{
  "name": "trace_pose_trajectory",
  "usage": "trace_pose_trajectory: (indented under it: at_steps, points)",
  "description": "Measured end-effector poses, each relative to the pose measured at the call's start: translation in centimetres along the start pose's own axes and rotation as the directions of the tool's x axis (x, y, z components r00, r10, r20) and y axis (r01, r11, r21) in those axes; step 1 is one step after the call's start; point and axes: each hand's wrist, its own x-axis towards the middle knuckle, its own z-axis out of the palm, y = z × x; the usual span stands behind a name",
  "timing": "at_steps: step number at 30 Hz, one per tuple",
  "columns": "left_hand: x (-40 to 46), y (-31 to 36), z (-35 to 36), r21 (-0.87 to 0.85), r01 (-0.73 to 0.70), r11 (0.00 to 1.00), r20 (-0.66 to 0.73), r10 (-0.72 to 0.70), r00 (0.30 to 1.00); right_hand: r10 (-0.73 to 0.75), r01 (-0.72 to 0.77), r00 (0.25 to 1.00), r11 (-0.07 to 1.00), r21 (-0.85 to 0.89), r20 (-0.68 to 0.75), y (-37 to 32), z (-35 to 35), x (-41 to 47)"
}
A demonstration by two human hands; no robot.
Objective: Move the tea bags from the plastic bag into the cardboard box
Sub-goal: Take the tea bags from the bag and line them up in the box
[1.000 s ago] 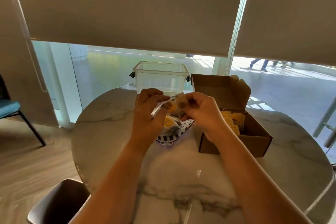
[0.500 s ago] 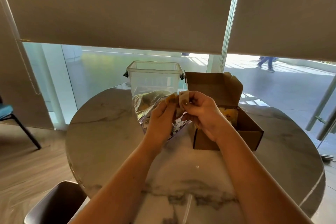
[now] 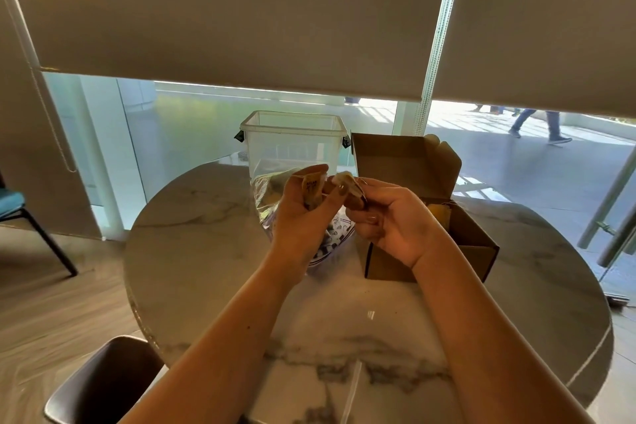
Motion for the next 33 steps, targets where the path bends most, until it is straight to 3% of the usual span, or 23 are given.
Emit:
trace_pose_trajectory:
  at_steps: [9, 15, 19, 22, 30, 33]
  points:
    - [0.1, -0.3, 0.0, 0.002, 0.015, 1.000, -0.023, -0.015, 1.000, 0.067, -0.070, 0.997, 0.995, -0.071, -0.044, 0.0, -0.3, 0.0]
    - [0.1, -0.1, -0.1, 0.037, 0.017, 0.999, -0.065, -0.015, 0.998, 0.005, -0.008, 1.000, 0.984, -0.180, -0.018, 0.0, -0.3, -0.3]
    - [0.1, 0.0, 0.0, 0.032, 0.031, 0.999, -0.043, -0.030, 0.999, -0.074, 0.015, 0.985, 0.936, -0.352, -0.156, -0.1, -0.5, -0.1]
    - [0.2, -0.2, 0.1, 0.037, 0.059, 0.998, -0.026, -0.059, 0.998, -0.100, 0.016, 0.974, 0.926, -0.378, -0.205, -0.4, -0.9, -0.1]
    - [-0.1, -0.7, 0.4, 0.162, 0.001, 0.987, 0.167, -0.028, 0.986, -0.303, 0.097, 0.889, 0.857, -0.506, -0.343, -2.1, -2.9, -0.8]
    - [-0.4, -1.1, 0.9, 0.245, -0.021, 0.969, 0.270, -0.047, 0.962, -0.376, 0.113, 0.820, 0.845, -0.523, -0.431, -3.2, -4.4, -1.5]
